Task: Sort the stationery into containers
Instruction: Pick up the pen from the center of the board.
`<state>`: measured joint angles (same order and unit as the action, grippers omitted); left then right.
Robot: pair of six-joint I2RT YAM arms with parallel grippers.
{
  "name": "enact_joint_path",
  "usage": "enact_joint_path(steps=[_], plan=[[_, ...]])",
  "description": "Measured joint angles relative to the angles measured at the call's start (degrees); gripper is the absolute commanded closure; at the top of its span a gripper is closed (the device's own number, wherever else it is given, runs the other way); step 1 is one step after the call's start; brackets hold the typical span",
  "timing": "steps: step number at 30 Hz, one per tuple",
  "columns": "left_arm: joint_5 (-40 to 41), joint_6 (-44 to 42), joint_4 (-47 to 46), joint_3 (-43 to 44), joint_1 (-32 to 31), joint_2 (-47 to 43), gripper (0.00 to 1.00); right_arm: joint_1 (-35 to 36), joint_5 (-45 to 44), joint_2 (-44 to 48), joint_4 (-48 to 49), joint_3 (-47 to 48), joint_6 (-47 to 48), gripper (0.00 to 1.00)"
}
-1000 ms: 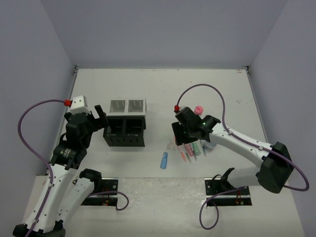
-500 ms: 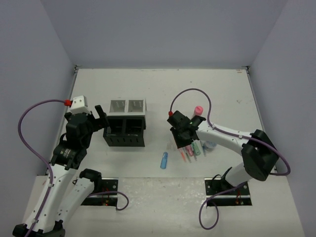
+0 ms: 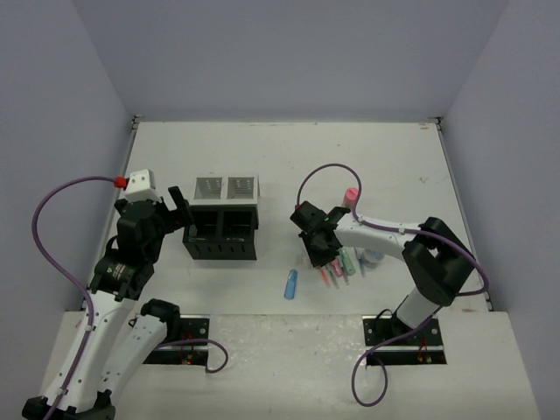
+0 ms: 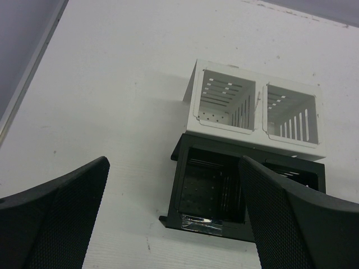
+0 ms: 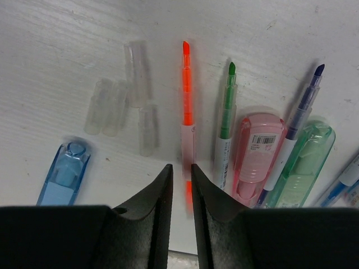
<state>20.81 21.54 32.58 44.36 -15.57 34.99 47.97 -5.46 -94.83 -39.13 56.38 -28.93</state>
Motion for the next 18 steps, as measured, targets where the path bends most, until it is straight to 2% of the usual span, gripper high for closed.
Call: enact_joint_path(steps=[11, 14, 18], plan=[[0.0, 0.0, 0.0, 0.0, -0.3, 0.5, 0.0, 0.0, -0.3, -2.3, 0.6, 0.0, 0.0, 0.88], [-0.2, 0.0, 0.0, 0.0, -0.3, 0.5, 0.0, 0.0, -0.4, -2.3, 0.6, 0.0, -0.1, 1.0], [-1.8, -0.1, 2.2, 3.2, -0.3, 2.0, 0.0, 0.0, -1.2, -2.0, 0.6, -0.2, -0.8, 1.0]])
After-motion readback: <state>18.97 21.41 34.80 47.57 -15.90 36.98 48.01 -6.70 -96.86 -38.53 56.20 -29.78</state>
